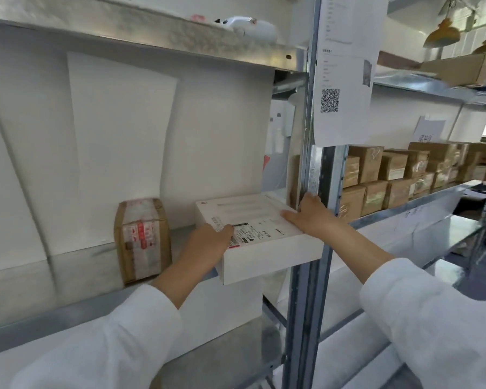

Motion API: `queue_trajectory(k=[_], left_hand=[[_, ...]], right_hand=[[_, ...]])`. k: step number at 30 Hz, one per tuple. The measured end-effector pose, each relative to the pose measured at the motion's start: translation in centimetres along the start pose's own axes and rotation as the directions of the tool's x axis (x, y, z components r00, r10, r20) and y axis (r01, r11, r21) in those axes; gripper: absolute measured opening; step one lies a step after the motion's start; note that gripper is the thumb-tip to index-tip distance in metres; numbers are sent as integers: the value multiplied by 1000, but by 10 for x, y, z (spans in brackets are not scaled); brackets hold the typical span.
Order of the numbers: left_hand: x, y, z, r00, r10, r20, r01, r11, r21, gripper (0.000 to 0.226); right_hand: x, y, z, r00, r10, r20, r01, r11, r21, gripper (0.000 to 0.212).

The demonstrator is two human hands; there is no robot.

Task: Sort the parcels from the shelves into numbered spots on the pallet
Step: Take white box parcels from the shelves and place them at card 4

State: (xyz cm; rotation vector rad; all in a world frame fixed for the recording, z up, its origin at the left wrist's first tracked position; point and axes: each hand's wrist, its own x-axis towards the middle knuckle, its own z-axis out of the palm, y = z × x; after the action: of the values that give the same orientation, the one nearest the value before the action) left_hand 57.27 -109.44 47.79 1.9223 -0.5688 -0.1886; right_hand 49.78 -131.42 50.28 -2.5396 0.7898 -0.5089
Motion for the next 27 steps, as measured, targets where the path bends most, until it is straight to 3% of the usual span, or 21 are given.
queue_trajectory(k=[2, 5, 9, 14, 19, 27], left_hand=[[-2, 1, 0, 1000, -13, -5, 13, 999, -32, 32], [-13, 4, 4, 998, -51, -37, 48, 996, -80, 26], [-30, 5, 13, 988, -119, -101, 95, 971, -219, 21], [-64, 17, 16, 980, -154, -124, 109, 944, -312, 20], [-100, 36, 15, 967, -132, -219, 51, 939, -340, 18], [-161, 62, -12, 923, 25, -383, -151, 941, -303, 17]], right_hand=[[-6, 0, -2, 992, 106, 66, -108, 994, 21, 75], [-11, 6, -7, 958, 171, 229, -193, 978, 78, 78], [-15, 19, -9, 934, 166, 317, -284, 883, 374, 81], [-46, 30, -9, 951, 90, 296, -241, 814, 528, 73], [-78, 42, -20, 960, 8, 278, -186, 761, 621, 51], [-128, 20, -47, 967, -160, 199, -38, 682, 730, 56]])
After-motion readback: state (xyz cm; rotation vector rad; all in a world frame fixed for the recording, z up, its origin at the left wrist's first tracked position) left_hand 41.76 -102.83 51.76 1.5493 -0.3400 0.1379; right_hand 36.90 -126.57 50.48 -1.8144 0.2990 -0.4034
